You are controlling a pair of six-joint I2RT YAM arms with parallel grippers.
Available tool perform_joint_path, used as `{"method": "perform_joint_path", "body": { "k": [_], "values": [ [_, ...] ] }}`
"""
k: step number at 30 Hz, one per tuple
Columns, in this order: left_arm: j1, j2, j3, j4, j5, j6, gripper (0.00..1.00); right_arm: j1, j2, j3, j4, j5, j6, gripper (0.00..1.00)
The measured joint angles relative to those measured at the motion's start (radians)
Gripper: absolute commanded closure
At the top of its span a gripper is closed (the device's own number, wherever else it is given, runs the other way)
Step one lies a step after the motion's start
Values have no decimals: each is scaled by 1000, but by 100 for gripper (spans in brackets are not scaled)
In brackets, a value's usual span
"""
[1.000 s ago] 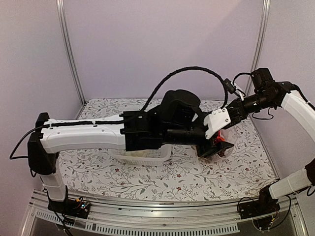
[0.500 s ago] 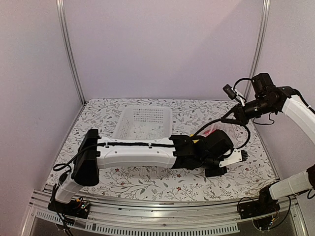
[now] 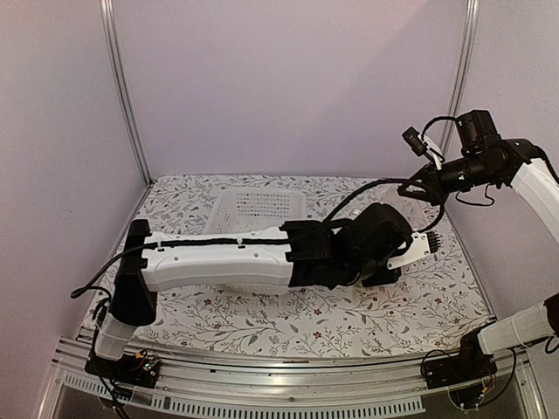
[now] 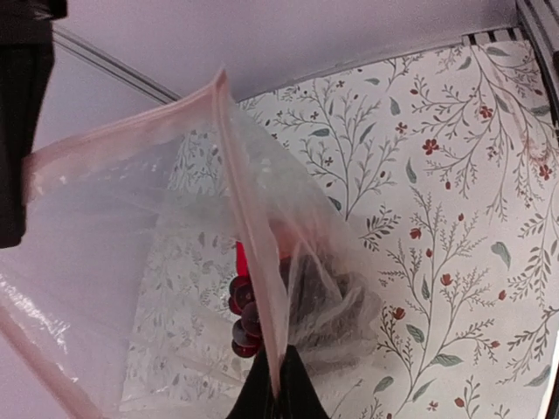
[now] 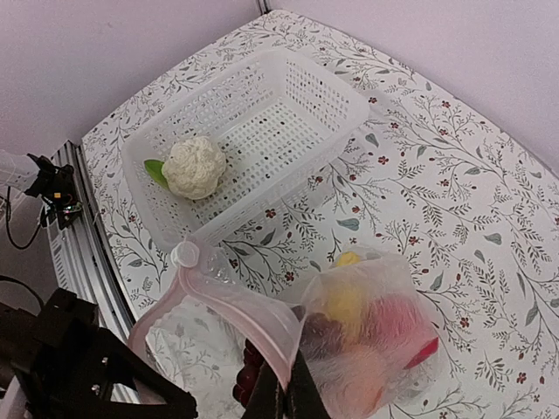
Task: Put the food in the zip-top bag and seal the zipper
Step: Adjust the zipper food storage bag at the center of the board.
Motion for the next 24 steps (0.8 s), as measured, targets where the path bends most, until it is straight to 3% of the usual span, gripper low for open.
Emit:
{"method": "perform_joint_path", "body": {
  "k": [9,11,14,18,21,24],
  "values": [
    [6,-79,-35,126,-69,44,92,0,7,-4,7,45,2,100],
    [10,-76,-36,142,-71,54,83,0,14,-8,7,51,3,100],
    [23,-76,-36,171,-67,55,55,0,18,3,6,75,6,100],
    [39,-76,-39,220,-76,52,31,-1,23,53,6,130,15,100],
    [32,-111,-110,278,-92,40,23,-11,26,77,14,159,28,100],
    [1,-203,-251,319,-95,16,22,-26,26,72,36,176,42,100]
  ]
}}
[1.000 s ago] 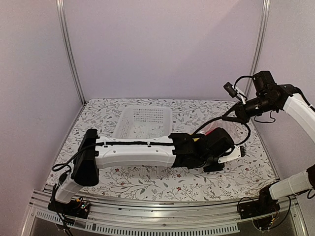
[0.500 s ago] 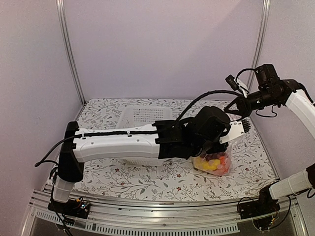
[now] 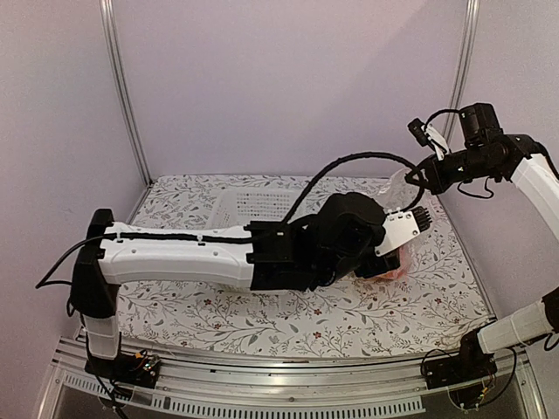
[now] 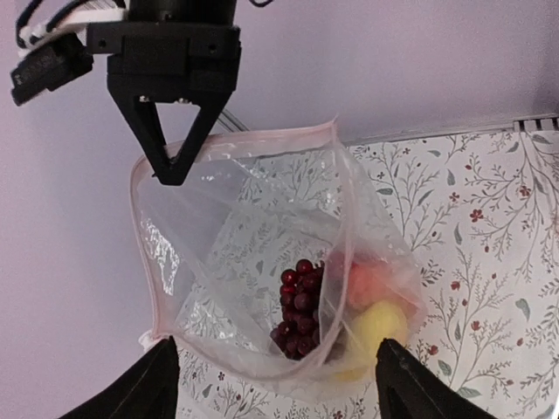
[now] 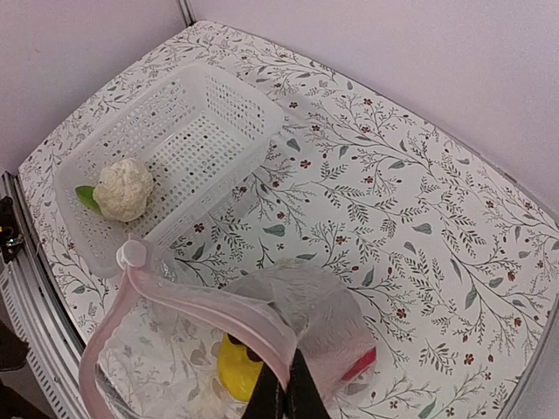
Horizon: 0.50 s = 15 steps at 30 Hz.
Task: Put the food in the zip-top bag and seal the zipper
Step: Adjust the zipper food storage bag at the center of the board, then pick up the fake vegetable from the bin.
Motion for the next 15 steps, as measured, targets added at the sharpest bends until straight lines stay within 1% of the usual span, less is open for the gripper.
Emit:
{"method": "perform_joint_path", "body": {
  "k": [3,5,7,10,12,13,15],
  "values": [
    [-43,-136,-161,29,-3,-89,20,-8,-6,-51,53,10,8,100],
    [-63,-242,-271,39,-7,-181,20,-9,-10,-98,88,18,9,100],
    [-65,-356,-388,32,-13,-305,19,-9,-16,-158,124,25,8,100],
    [-10,-465,-493,-63,-14,-508,17,-9,-27,-230,155,25,7,100],
    [52,-499,-539,-148,-11,-629,10,-9,-35,-259,165,19,6,100],
    [83,-509,-562,-189,-10,-681,2,-9,-40,-266,169,14,5,100],
    [142,-520,-610,-274,0,-768,0,-9,-56,-274,181,3,5,100]
  ]
}}
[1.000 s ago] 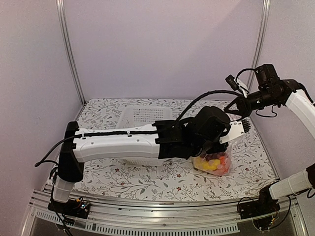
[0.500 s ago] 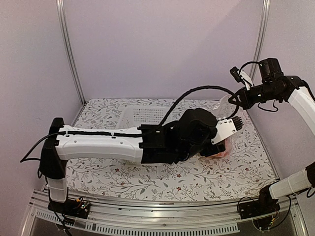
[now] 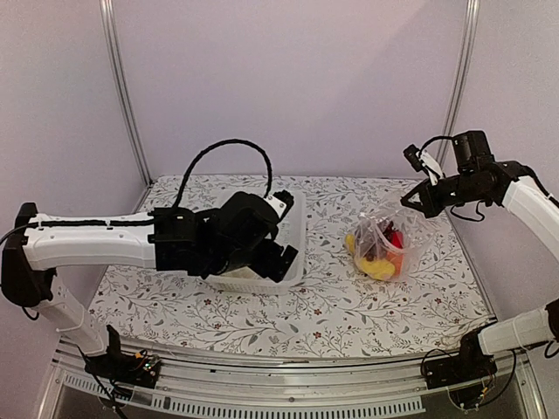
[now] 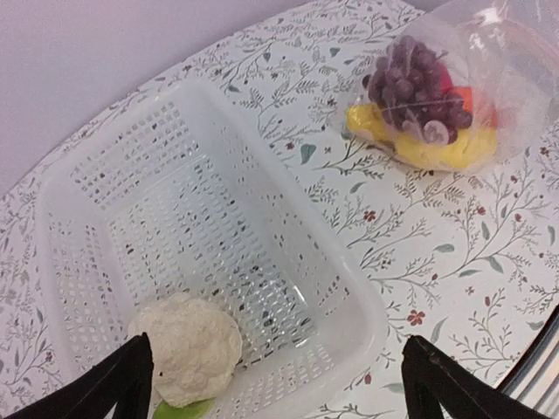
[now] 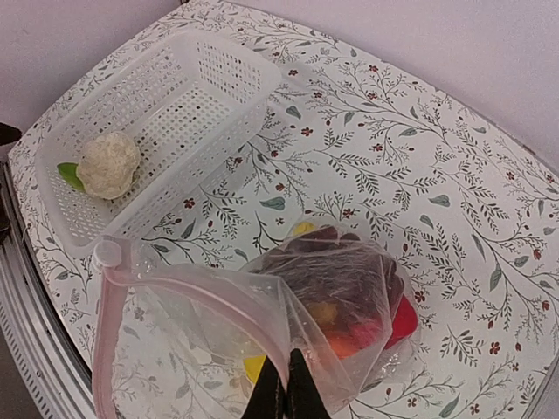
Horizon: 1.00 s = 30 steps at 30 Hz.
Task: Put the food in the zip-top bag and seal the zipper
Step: Pick up the fake vegetable from the bin.
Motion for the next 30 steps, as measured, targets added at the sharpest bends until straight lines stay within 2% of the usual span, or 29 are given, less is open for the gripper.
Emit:
{"method": "perform_joint_path", "body": {
  "k": [6,14,23,30],
  "values": [
    [139,-2,-50,-186,83,-110,0,0,-47,-2,13,-20,-2,100],
    [309,50,-50,-282,164,-120,1,0,-53,-1,11,-36,-8,100],
    [344,192,-17,-301,241,-102,0,0,-69,-2,11,-48,-8,100],
    [359,285,38,-307,233,-91,0,0,-71,-6,10,-66,-9,100]
  ]
}}
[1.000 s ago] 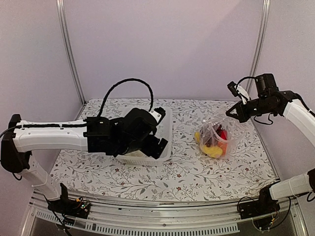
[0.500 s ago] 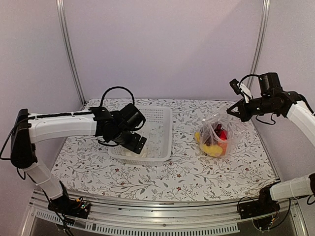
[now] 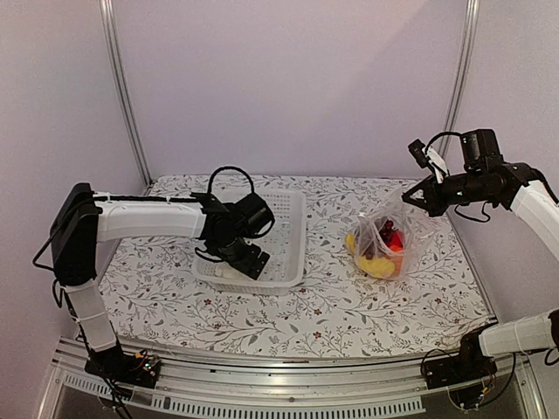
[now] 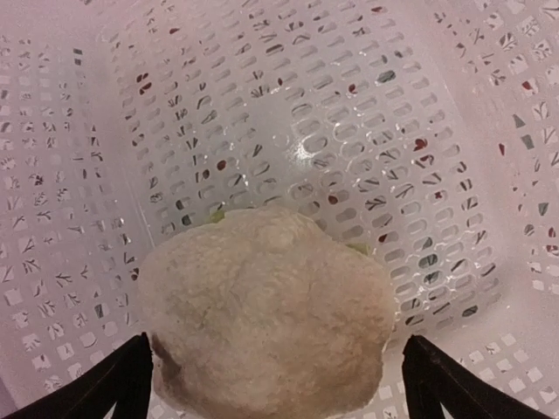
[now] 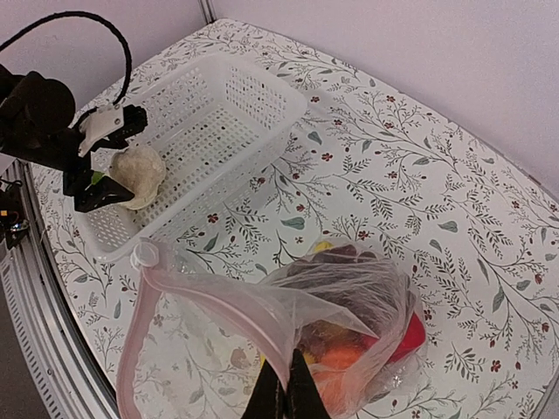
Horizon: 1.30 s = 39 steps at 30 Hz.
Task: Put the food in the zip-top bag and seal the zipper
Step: Pick up the fake vegetable from the bin, then place the fake vegetable in the zipper food storage bag.
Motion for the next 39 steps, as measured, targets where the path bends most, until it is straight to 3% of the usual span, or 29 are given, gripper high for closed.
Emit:
{"method": "perform_joint_path", "body": {
  "k": [6,8,13,17,26,34,39],
  "values": [
    [0,87,53,-22,-47,17,2,0,0,-2,0,-12,-3,100],
    [0,99,64,-23,-59,23,6,0,0,-2,0,-16,-4,100],
    [0,101,71,-26,-67,31,28,0,0,-2,0,-21,-9,100],
    [3,101,76,-26,-50,43,36,0,0,-4,-1,-21,-10,100],
    [13,70,105,-12,7,65,43,0,0,-4,-6,-21,-11,100],
    [-5,-113,143,82,36,106,44,1,0,4,-48,-21,-24,100],
    [-89,-216,167,197,45,172,44,10,-5,19,-84,-21,-40,100]
  ]
}}
